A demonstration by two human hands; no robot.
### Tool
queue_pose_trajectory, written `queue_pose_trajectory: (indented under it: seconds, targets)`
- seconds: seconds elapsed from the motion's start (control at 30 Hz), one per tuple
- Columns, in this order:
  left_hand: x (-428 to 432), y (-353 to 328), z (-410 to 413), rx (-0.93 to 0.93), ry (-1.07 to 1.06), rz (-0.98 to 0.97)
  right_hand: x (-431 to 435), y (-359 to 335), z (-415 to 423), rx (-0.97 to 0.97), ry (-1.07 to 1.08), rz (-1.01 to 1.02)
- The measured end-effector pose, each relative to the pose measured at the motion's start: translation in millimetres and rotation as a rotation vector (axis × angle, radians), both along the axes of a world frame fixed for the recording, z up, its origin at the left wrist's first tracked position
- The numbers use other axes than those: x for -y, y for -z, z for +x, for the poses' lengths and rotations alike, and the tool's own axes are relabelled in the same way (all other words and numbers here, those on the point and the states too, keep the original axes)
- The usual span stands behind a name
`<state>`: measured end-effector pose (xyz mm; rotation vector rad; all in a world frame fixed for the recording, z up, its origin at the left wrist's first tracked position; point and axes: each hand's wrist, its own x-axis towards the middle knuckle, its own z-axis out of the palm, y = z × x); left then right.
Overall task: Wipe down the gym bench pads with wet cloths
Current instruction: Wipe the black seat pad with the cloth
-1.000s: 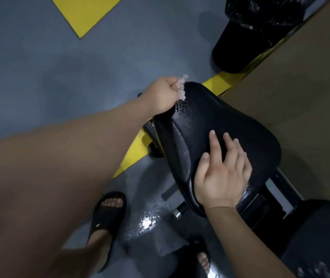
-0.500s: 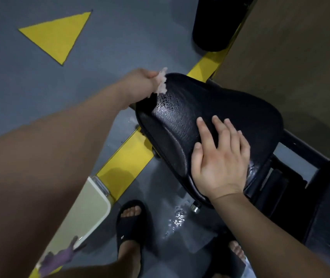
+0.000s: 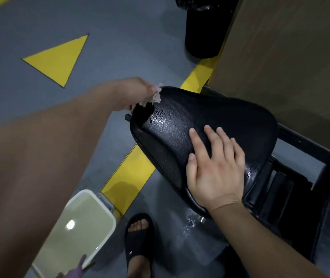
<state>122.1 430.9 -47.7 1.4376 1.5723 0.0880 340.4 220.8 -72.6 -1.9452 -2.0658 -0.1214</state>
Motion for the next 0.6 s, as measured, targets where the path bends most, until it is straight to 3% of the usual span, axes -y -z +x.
queue_pose_trajectory:
  seconds: [0.13, 0.3, 0.43, 0.6]
  targets:
    - [-13, -6, 22, -0.138, -0.037, -0.012, 0, -1, 1, -0.021, -0.002, -0.008]
    - [-21, -1, 44, 0.067, -0.15, -0.078, -2, 1, 1, -0.026, -0.008, -0.01]
    - [4, -4, 16, 0.085, -0.247, -0.099, -1, 0, 1, -0.026, -0.013, -0.015]
    - [63, 7, -28, 0.244, -0.353, -0.248, 1, -4, -1, -0.012, -0.001, -0.023]
